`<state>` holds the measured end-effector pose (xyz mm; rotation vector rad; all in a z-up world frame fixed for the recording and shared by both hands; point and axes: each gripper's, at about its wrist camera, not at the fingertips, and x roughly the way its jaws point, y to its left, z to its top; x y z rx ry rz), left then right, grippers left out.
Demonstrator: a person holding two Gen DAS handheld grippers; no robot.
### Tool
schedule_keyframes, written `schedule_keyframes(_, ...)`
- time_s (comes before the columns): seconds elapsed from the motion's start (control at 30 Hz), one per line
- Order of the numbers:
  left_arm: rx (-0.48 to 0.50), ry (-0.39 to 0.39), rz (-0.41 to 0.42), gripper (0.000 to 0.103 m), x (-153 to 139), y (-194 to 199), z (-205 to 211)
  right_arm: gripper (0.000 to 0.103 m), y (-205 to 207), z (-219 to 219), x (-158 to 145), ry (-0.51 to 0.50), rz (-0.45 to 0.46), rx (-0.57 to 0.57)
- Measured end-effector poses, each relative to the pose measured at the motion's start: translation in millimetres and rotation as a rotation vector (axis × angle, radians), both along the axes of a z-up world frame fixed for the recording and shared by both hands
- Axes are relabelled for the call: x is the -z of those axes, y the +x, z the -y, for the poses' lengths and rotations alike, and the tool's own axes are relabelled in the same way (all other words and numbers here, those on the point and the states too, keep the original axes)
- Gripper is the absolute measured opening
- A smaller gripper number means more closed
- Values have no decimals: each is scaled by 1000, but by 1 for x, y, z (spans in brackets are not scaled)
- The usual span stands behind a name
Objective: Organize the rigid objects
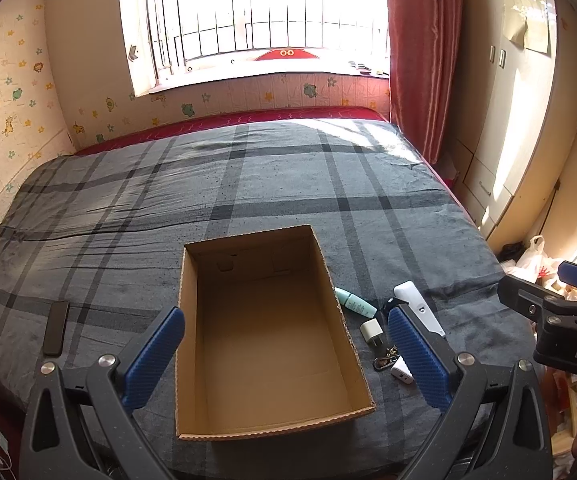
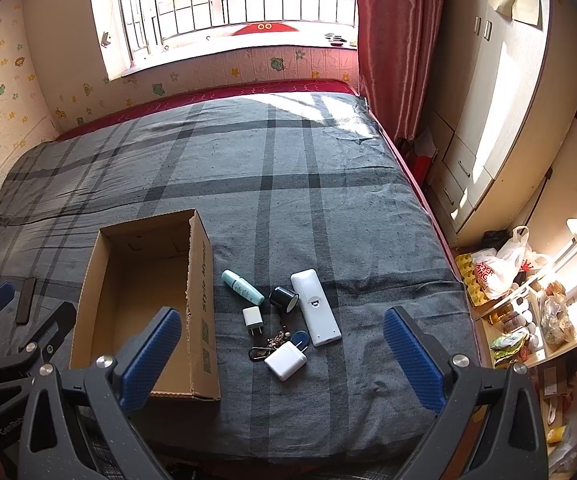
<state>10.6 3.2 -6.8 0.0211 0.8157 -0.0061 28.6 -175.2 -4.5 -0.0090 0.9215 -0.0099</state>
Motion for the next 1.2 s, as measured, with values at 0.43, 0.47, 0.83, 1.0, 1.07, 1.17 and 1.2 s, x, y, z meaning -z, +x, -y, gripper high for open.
schedule_keyframes(0.43, -18, -55, 7, 103, 3, 12, -20, 103, 8, -2, 9, 15, -26, -5)
schedule_keyframes(0.47, -28, -56, 5, 103, 4, 14, -23, 103, 9, -1, 10, 14, -31, -4)
schedule_keyframes(0.83, -83, -33, -93, 103, 57, 34, -77, 103, 28, 2, 40, 34, -95, -1)
schedule_keyframes(1.0, -129, -20, -157, 103, 92, 41, -100, 103, 36, 2, 53, 26, -123, 9)
schedule_keyframes(1.07, -138, -18, -171, 103, 103, 43, -109, 103, 39, 2, 58, 20, -136, 12)
schedule_keyframes(1.17, -154, 4, -197, 103, 120, 50, -120, 103, 43, 1, 65, 11, -149, 16)
schedule_keyframes(1.2, -153, 7, -209, 103, 126, 52, -124, 103, 44, 1, 67, 10, -155, 17)
